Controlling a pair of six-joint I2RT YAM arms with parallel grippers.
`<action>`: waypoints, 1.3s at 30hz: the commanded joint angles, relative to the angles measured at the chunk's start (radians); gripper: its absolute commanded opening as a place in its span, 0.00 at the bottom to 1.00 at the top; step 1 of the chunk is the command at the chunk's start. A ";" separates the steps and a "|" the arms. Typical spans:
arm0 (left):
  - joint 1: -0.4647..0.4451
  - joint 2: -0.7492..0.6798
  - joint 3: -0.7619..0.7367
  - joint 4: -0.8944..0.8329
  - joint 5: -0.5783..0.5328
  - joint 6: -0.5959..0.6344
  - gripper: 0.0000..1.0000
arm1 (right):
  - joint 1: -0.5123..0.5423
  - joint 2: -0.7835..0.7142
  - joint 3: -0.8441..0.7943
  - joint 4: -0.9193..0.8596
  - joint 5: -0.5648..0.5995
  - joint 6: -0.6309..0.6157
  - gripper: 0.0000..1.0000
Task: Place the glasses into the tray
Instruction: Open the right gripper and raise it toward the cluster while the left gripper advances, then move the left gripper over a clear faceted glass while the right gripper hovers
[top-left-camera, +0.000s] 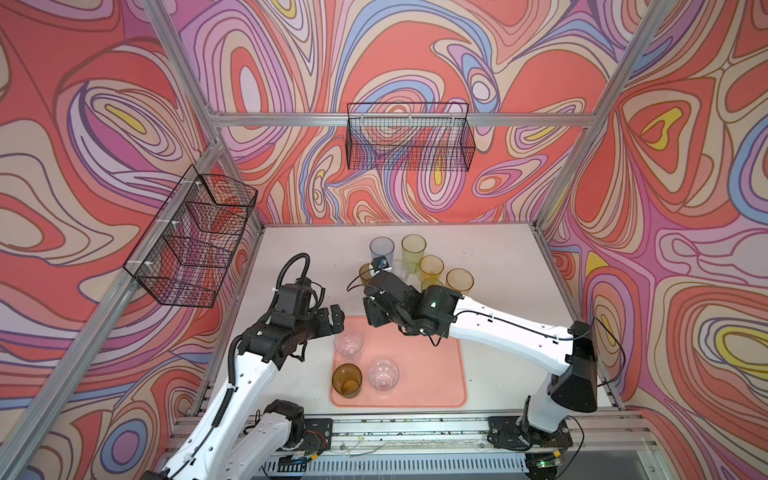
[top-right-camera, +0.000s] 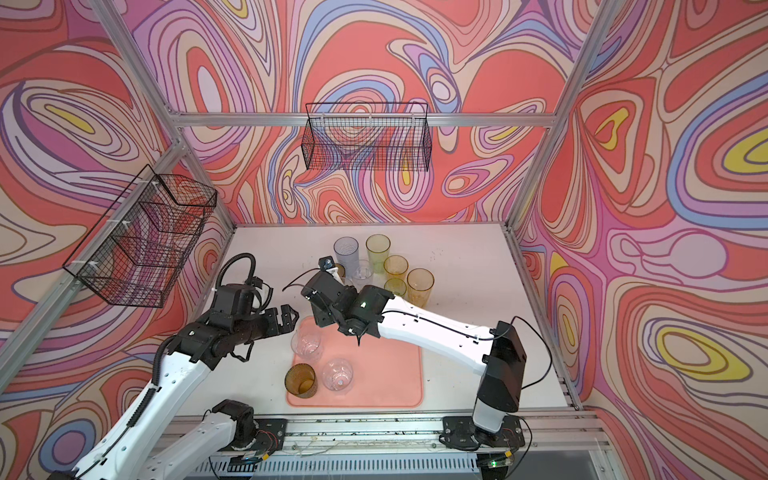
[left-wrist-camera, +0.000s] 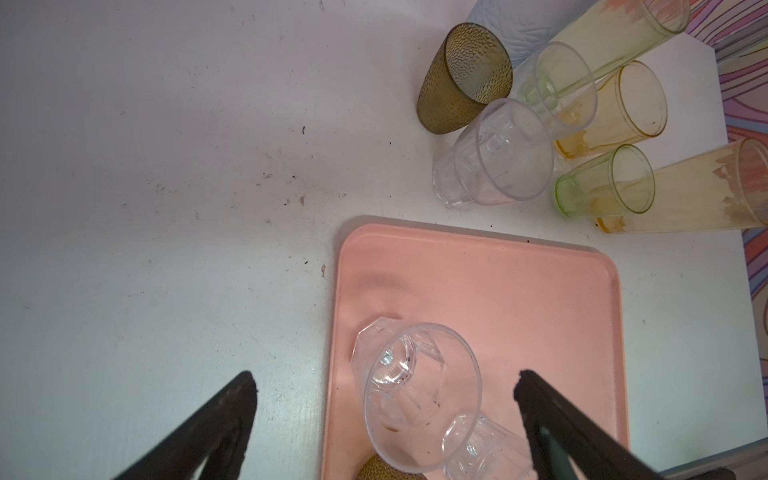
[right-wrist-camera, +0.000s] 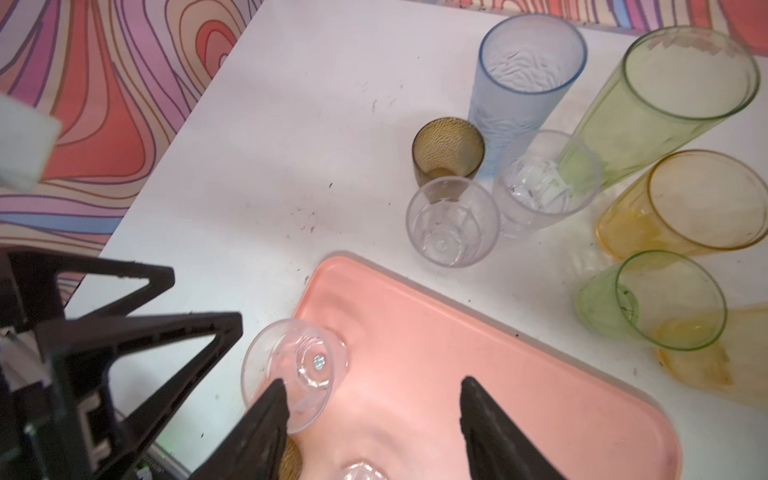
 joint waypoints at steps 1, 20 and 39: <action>0.006 0.055 0.059 0.065 0.033 -0.009 1.00 | -0.058 0.040 0.052 -0.017 -0.060 -0.034 0.68; -0.018 0.453 0.256 0.189 0.157 -0.017 0.96 | -0.309 0.073 0.007 0.098 -0.324 -0.081 0.76; -0.074 0.623 0.316 0.259 0.074 -0.050 0.55 | -0.375 -0.046 -0.108 0.128 -0.382 -0.118 0.80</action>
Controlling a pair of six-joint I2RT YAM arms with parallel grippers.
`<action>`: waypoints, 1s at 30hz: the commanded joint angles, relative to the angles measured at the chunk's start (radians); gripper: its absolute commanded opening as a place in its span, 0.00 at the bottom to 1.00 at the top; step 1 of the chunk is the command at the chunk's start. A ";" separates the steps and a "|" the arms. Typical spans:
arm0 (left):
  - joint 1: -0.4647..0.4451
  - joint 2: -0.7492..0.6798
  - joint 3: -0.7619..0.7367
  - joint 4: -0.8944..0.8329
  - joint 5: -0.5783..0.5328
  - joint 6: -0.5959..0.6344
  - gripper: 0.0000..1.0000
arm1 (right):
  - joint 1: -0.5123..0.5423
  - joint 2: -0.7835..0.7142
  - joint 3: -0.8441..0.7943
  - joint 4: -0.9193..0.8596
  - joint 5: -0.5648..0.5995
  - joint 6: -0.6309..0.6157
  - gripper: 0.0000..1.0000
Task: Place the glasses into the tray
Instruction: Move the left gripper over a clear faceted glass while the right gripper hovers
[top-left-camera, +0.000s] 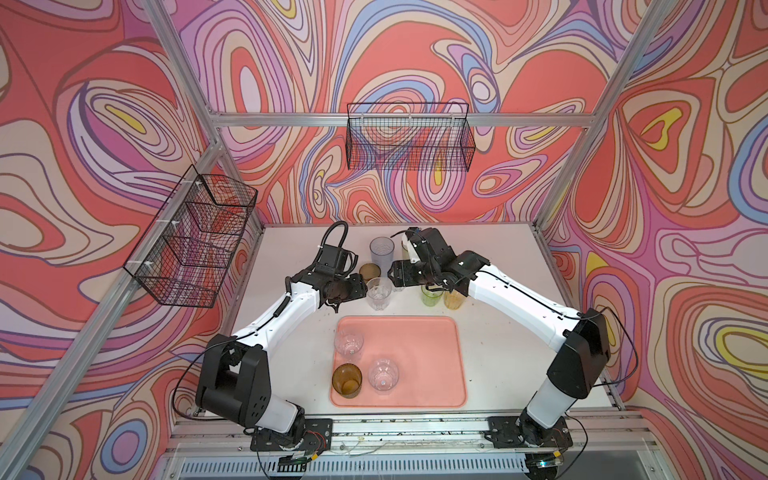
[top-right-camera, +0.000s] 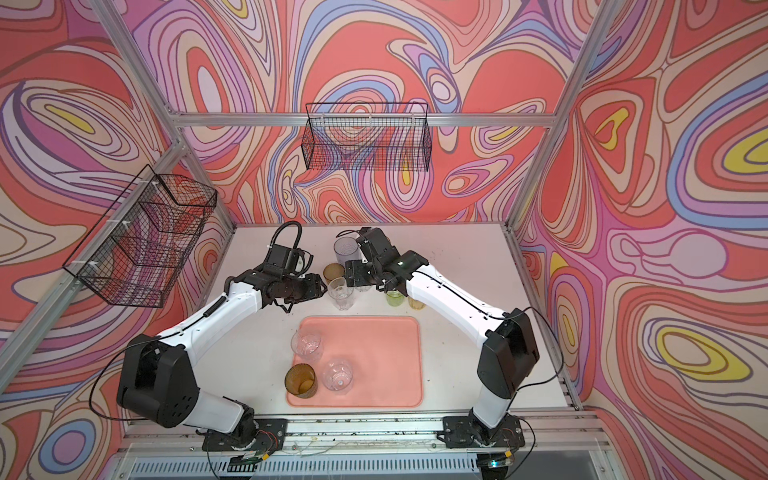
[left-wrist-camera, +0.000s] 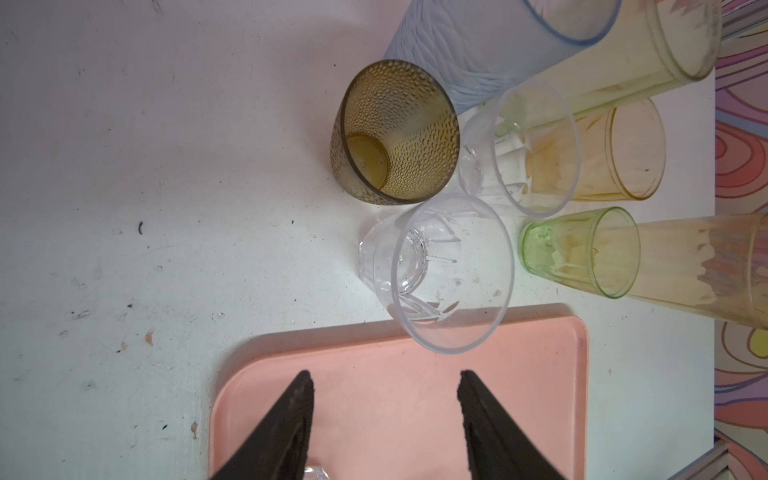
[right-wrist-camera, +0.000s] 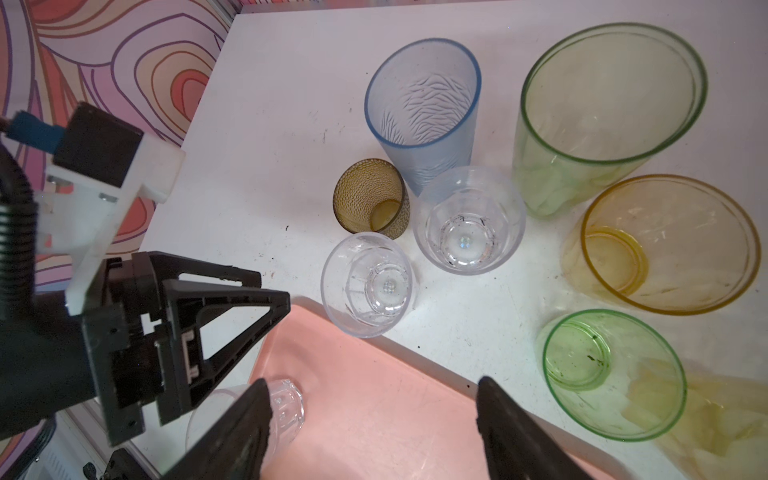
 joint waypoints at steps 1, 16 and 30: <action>-0.006 0.032 0.041 0.021 -0.016 -0.008 0.55 | -0.006 -0.033 -0.029 0.016 -0.008 -0.005 0.80; -0.014 0.166 0.109 0.018 -0.011 -0.010 0.35 | -0.014 -0.064 -0.063 0.033 0.009 0.000 0.80; -0.032 0.248 0.161 -0.017 -0.040 -0.011 0.31 | -0.019 -0.077 -0.076 0.023 0.006 0.001 0.80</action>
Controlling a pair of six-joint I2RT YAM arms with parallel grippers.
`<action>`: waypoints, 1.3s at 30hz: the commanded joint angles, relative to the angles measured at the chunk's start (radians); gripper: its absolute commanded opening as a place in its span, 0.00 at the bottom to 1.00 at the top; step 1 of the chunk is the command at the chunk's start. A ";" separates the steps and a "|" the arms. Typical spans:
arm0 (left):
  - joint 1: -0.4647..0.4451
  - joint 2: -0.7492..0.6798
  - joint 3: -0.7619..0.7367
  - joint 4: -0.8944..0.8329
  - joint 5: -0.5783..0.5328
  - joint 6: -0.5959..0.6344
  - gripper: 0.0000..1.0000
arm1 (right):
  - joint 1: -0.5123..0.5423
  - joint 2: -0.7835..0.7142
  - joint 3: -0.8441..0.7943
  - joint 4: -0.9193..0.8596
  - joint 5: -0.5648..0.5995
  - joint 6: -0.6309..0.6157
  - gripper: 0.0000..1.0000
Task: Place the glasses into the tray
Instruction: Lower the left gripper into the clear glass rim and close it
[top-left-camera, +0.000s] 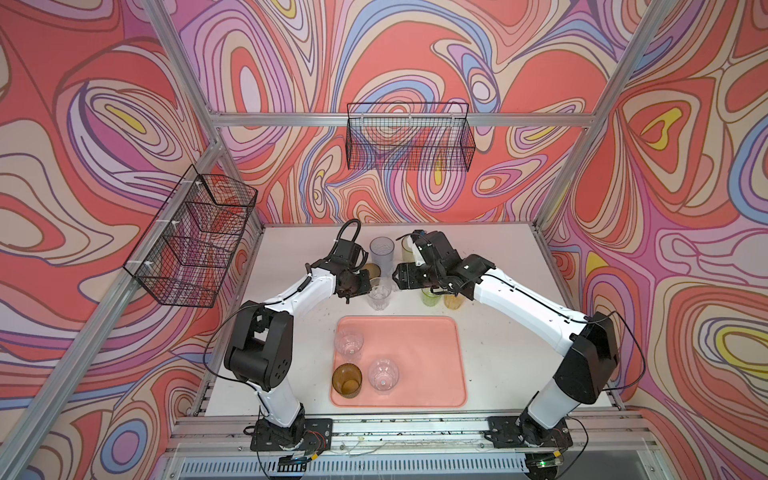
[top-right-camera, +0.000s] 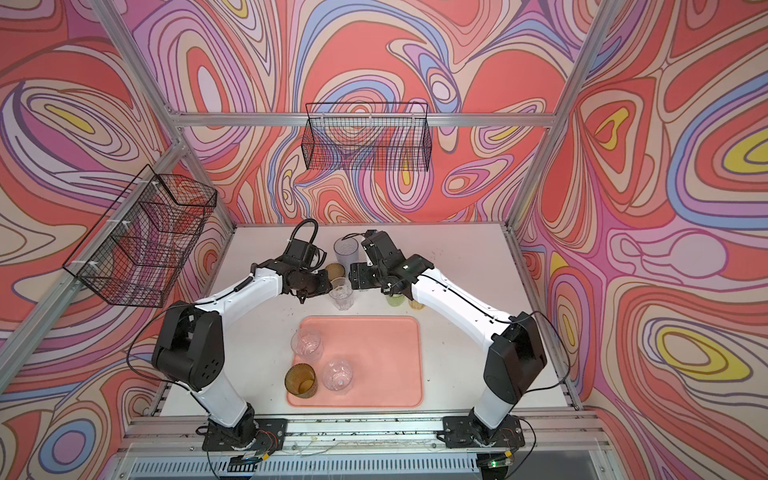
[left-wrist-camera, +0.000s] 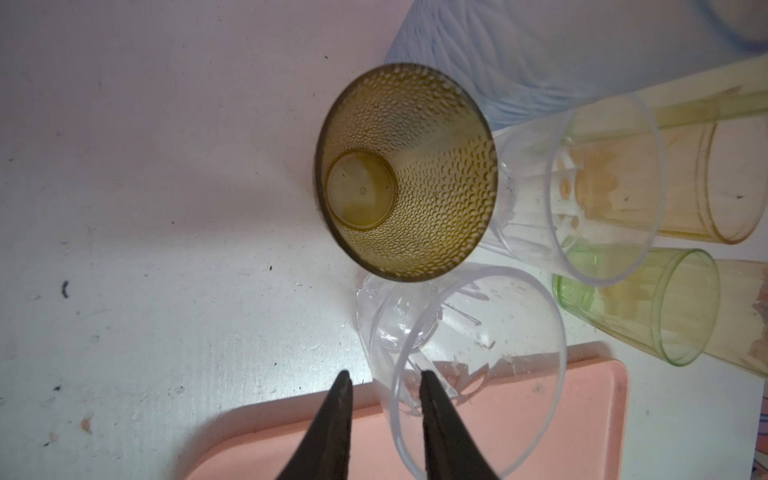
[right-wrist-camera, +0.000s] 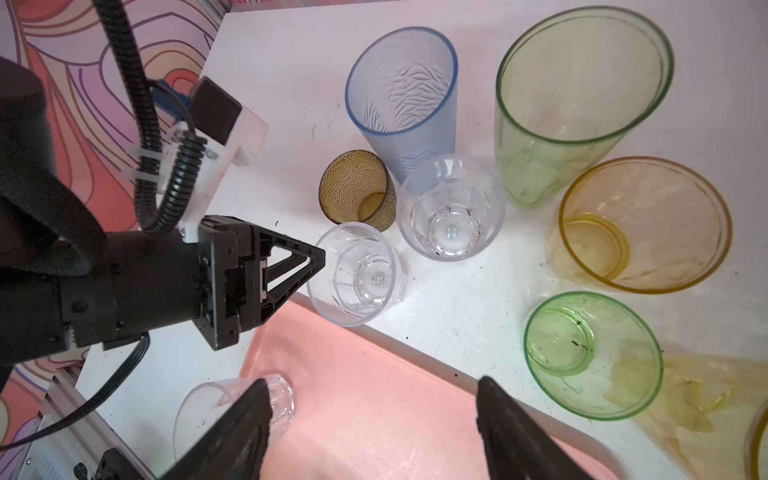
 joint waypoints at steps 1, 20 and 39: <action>-0.010 0.021 0.032 -0.033 -0.032 -0.009 0.31 | -0.005 -0.032 -0.012 -0.002 0.004 0.001 0.80; -0.022 0.035 0.062 -0.068 -0.054 -0.003 0.07 | -0.006 -0.115 -0.097 0.123 -0.006 0.002 0.80; -0.035 -0.069 0.048 -0.124 -0.070 0.010 0.00 | -0.005 -0.144 -0.163 0.180 0.052 0.057 0.79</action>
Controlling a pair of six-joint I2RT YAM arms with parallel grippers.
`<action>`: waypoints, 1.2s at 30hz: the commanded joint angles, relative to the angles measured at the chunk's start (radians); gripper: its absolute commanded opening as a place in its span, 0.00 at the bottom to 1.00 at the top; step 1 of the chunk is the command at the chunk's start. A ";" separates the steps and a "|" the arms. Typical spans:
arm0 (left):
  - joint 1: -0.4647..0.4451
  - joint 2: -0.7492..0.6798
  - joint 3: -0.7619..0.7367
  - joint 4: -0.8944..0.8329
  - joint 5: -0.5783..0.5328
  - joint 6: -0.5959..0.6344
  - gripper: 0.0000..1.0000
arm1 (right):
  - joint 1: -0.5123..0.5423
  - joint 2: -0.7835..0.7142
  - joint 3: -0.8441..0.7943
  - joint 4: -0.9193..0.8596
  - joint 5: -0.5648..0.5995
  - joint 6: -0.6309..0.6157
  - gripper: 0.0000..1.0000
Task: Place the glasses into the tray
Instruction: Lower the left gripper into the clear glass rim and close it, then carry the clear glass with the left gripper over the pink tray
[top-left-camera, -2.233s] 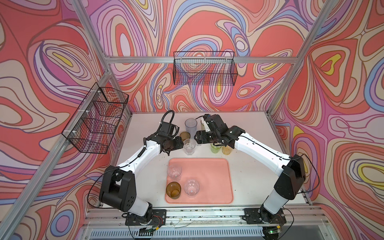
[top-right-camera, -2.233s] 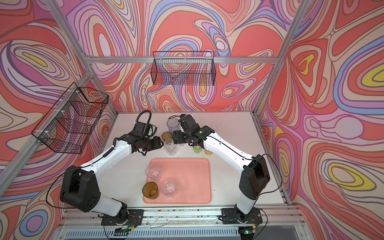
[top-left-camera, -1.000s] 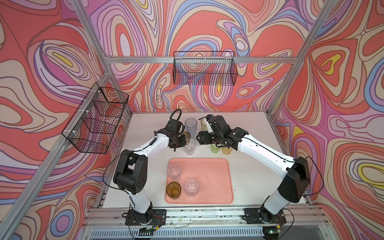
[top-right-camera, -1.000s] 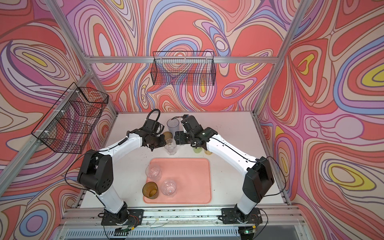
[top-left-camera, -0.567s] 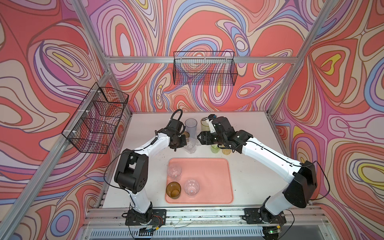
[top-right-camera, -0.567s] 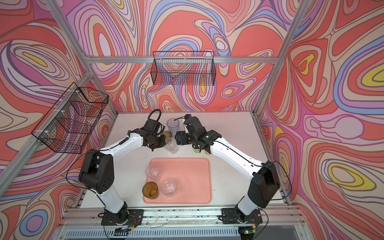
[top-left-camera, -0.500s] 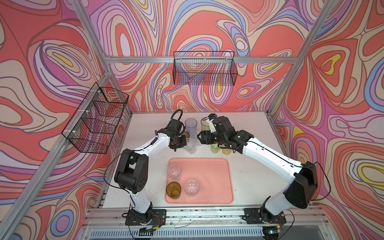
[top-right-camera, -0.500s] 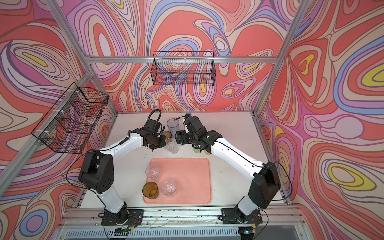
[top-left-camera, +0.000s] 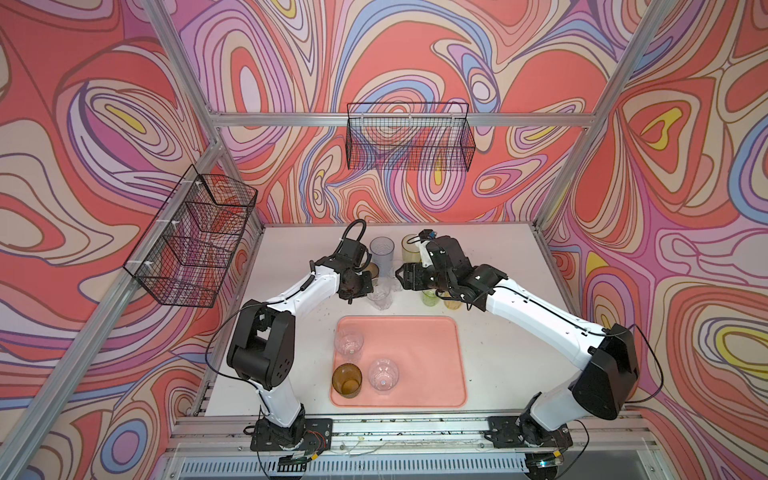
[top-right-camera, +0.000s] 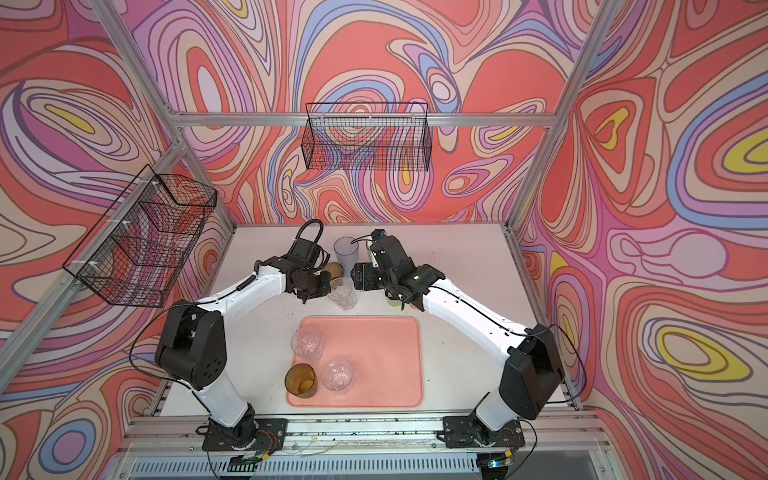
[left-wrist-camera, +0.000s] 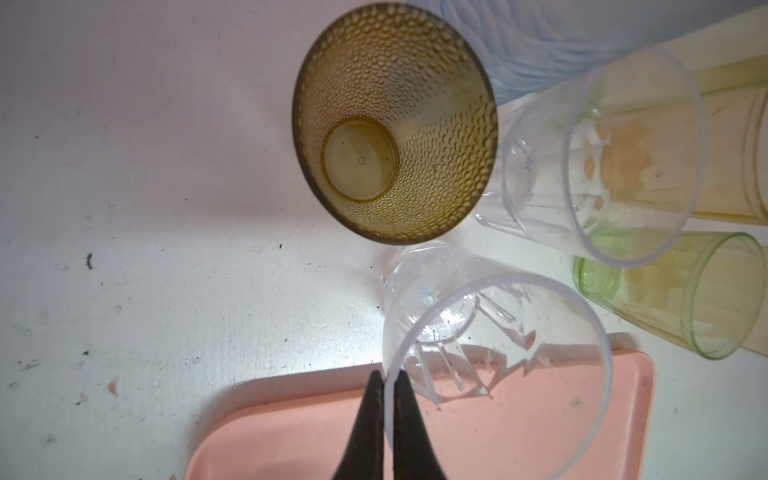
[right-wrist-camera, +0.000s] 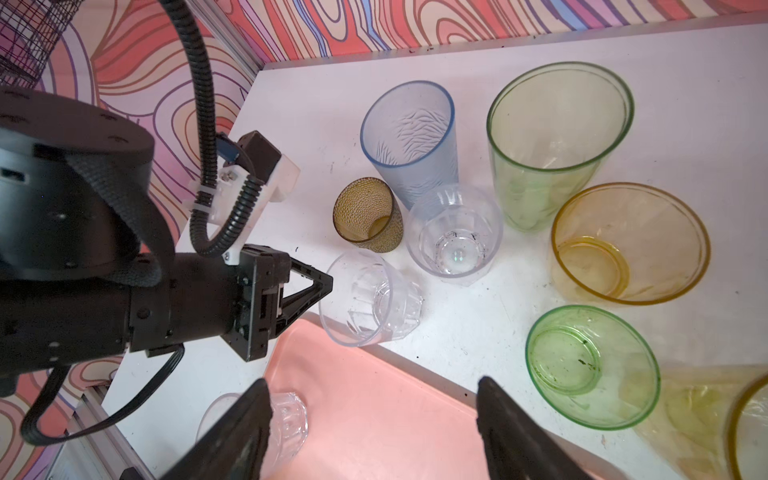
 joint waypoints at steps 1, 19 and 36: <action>-0.006 -0.074 0.007 -0.035 -0.020 0.008 0.00 | -0.005 -0.034 -0.027 0.024 0.048 0.035 0.79; -0.064 -0.277 -0.082 -0.161 -0.076 0.053 0.00 | -0.005 -0.060 -0.075 0.071 0.020 0.090 0.79; -0.194 -0.426 -0.233 -0.156 -0.087 0.084 0.00 | -0.005 -0.097 -0.165 0.116 0.039 0.198 0.79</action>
